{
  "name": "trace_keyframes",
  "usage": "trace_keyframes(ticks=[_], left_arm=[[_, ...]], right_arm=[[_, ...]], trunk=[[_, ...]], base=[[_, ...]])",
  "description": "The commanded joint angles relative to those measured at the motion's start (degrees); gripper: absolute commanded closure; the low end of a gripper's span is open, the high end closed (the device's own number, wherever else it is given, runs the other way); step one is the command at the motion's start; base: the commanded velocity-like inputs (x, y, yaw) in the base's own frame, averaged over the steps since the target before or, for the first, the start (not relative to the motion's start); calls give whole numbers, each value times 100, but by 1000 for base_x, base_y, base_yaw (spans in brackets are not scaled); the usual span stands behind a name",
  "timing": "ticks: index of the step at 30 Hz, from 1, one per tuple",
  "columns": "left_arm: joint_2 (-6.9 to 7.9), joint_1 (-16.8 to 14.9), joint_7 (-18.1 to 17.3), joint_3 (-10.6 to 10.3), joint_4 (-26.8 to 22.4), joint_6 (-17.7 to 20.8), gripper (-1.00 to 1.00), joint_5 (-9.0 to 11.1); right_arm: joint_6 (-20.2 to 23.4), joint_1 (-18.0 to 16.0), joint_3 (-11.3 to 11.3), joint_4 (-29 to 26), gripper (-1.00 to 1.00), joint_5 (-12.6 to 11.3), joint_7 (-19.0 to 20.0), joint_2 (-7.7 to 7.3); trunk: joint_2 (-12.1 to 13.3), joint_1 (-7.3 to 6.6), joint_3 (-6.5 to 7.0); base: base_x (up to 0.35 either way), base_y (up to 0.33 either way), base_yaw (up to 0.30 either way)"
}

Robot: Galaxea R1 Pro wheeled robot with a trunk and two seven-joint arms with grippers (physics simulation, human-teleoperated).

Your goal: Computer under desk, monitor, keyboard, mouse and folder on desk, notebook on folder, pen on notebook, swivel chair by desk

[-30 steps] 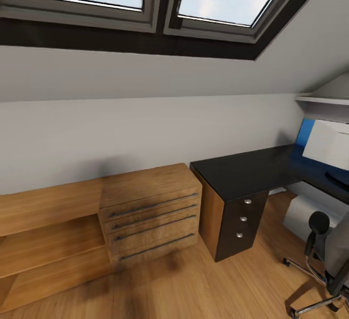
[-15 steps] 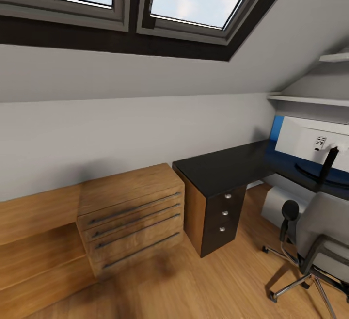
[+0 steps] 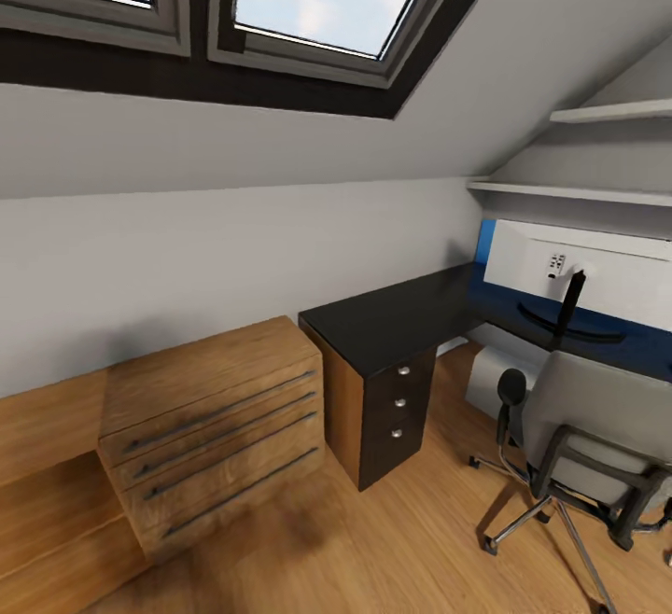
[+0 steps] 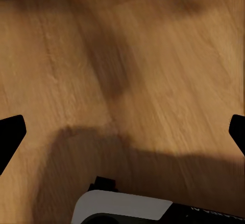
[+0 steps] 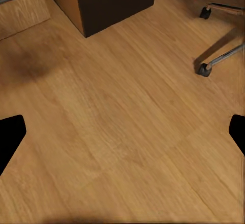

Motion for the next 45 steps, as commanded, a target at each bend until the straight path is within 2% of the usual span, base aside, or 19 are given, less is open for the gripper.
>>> trace_keyframes(ticks=[1, 17, 20, 45], left_arm=[[0, -2, -2, 0, 0, -15, -100, 16], [0, -2, -2, 3, 0, -15, -100, 16], [0, -2, -2, -2, 0, -15, -100, 16], [0, -2, -2, -5, 0, -11, -100, 16]], right_arm=[[-11, -5, 3, 6, -100, 24, -32, 0], [115, -14, -4, 6, -100, -1, -38, -14], [268, -30, -14, -2, -100, -14, -41, -19], [280, -50, -15, 6, -100, -12, -39, -19]], trunk=[[-5, 0, -7], [-5, 0, -23], [-5, 0, -39], [-5, 0, -193]], base=[[0, 0, -259], [0, 0, -259], [0, 0, -248], [0, 0, -241]])
